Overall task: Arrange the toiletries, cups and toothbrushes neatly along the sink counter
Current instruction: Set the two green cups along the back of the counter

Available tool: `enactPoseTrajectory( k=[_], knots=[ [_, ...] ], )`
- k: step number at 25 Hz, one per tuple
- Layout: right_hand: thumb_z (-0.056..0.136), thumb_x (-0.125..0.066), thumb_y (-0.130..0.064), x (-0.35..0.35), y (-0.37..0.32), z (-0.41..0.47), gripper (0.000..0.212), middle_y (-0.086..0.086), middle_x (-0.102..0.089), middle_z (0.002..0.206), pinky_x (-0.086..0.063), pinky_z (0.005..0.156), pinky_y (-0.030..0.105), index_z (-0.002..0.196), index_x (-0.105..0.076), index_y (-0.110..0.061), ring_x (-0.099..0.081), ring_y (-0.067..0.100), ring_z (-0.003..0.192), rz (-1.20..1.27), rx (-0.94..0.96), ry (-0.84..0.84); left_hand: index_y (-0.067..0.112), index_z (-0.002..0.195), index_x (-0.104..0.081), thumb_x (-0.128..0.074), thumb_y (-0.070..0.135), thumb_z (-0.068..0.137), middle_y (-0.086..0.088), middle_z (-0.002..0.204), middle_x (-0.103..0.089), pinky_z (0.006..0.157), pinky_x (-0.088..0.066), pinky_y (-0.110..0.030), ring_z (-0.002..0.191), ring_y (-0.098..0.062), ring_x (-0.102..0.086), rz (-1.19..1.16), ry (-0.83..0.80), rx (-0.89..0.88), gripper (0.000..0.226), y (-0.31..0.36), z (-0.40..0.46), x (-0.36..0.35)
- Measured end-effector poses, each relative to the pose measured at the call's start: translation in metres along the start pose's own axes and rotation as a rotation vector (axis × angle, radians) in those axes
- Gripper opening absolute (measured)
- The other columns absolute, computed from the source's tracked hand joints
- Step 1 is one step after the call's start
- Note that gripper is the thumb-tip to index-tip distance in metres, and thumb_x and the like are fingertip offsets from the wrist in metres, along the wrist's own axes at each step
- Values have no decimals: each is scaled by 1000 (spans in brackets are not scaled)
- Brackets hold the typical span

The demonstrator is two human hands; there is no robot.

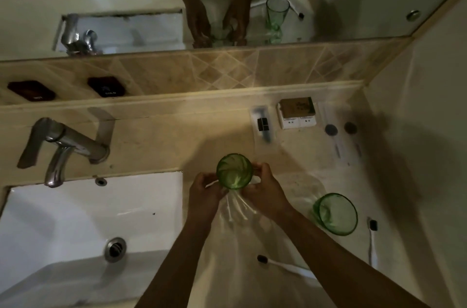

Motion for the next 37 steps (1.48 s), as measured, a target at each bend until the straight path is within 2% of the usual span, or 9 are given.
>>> enactPoseTrajectory(
  k=[4, 6, 9, 12, 15, 18, 22, 29, 37],
  knots=[
    [77, -73, -5, -3, -20, 34, 57, -9, -61, 112, -44, 60, 4, 118, -41, -28, -63, -1, 83, 40, -17, 31, 30, 96, -67, -66, -2, 86, 1, 103, -72, 73, -58, -28, 97, -17, -69, -77, 20, -38, 34, 19, 34, -5],
    [76, -72, -2, -6, -25, 50, 58, -4, -62, 121, -45, 59, 3, 123, -46, -24, -66, -3, 79, 51, -5, 50, 34, 98, -68, -64, 1, 89, 2, 103, -72, 75, -60, -29, 95, -15, -71, -71, 33, -61, 34, 23, 50, -7],
    [76, -74, 0, -8, -33, 69, 63, -1, -58, 128, -52, 63, 8, 131, -49, -19, -67, -6, 79, 76, 28, 92, 21, 104, -68, -65, 1, 91, -7, 106, -71, 77, -62, -33, 97, -24, -72, -171, 102, -34, 24, 27, 70, -10],
    [78, -75, -3, -6, -41, 85, 59, -5, -60, 119, -50, 64, 5, 128, -49, -20, -62, -13, 79, 72, 46, 160, 9, 97, -68, -68, 0, 89, -11, 98, -70, 76, -62, -33, 94, -32, -71, -252, 153, -12, 12, 35, 89, -14],
    [81, -73, -7, -6, -45, 99, 48, -15, -58, 105, -47, 64, 3, 121, -52, -21, -61, -12, 84, 95, 60, 197, 8, 88, -69, -68, -8, 86, -11, 89, -70, 73, -62, -33, 88, -32, -69, -316, 145, -10, 16, 46, 103, -19],
    [81, -73, -8, -5, -48, 112, 38, -17, -58, 99, -47, 69, 6, 110, -53, -23, -59, -3, 85, 102, 67, 229, 6, 88, -71, -68, -12, 83, -12, 87, -72, 72, -63, -33, 84, -29, -71, -347, 135, -33, 19, 53, 112, -22],
    [79, -76, -8, -4, -49, 125, 43, -17, -61, 101, -54, 88, 31, 109, -52, -27, -63, 13, 100, 84, 120, 255, 2, 92, -72, -68, -13, 83, -17, 90, -72, 68, -61, -30, 85, -29, -72, -371, 101, -55, 18, 58, 118, -26],
    [82, -74, -9, -3, -52, 134, 40, -6, -63, 108, -54, 92, 38, 112, -52, -23, -62, 14, 101, 129, 110, 269, -4, 101, -67, -65, -13, 86, -22, 98, -67, 66, -62, -30, 90, -34, -70, -371, 97, -58, 17, 64, 123, -34],
    [84, -72, -5, -1, -56, 134, 40, -2, -62, 111, -48, 79, 9, 118, -54, -13, -57, -3, 92, 166, 111, 261, -1, 99, -66, -64, -13, 86, -15, 94, -68, 72, -63, -34, 93, -37, -70, -374, 76, -71, 18, 68, 123, -35]
  ],
)
Point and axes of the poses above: each hand's wrist, its own z-axis towards the middle knuckle, its own x-axis out of the back of the hand, y = z × x, the point moved 4 cm from there along z, towards the middle knuckle
